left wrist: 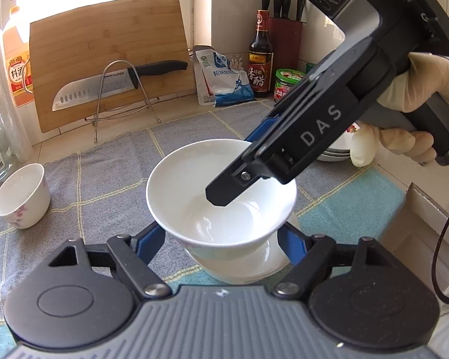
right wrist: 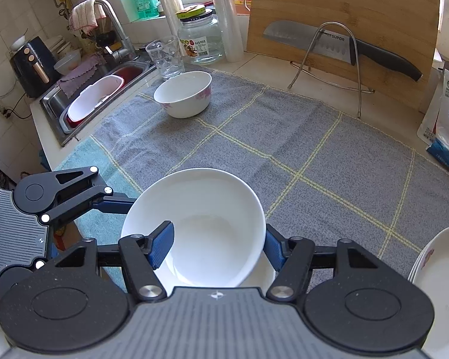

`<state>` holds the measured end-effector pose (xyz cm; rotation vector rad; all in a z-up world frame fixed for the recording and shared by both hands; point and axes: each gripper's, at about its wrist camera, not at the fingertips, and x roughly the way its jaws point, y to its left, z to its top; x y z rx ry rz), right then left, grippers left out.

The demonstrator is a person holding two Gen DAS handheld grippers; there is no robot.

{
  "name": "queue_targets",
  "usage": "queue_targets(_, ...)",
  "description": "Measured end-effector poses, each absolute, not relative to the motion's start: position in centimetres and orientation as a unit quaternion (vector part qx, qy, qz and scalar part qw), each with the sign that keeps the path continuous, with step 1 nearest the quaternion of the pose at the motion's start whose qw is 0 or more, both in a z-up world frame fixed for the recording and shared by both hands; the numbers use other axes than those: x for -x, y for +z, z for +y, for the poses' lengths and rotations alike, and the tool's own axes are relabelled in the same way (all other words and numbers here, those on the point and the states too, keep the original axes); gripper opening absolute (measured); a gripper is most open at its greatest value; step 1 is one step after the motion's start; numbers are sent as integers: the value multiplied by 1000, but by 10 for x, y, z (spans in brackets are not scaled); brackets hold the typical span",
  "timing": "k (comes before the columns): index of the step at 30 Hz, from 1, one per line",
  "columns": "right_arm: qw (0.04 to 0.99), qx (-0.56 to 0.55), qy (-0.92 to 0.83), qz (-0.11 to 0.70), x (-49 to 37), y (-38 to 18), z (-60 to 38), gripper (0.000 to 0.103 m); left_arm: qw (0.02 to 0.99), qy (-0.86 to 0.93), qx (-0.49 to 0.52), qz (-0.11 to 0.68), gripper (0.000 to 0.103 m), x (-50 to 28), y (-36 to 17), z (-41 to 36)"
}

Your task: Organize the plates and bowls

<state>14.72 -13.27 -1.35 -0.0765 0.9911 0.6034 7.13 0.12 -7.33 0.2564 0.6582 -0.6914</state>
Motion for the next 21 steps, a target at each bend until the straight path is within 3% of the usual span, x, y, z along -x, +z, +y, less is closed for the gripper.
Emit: queue_targets(21, 827, 23, 267, 495, -144, -36, -145, 69, 862, -352, -137, 339, 82, -75, -89, -11)
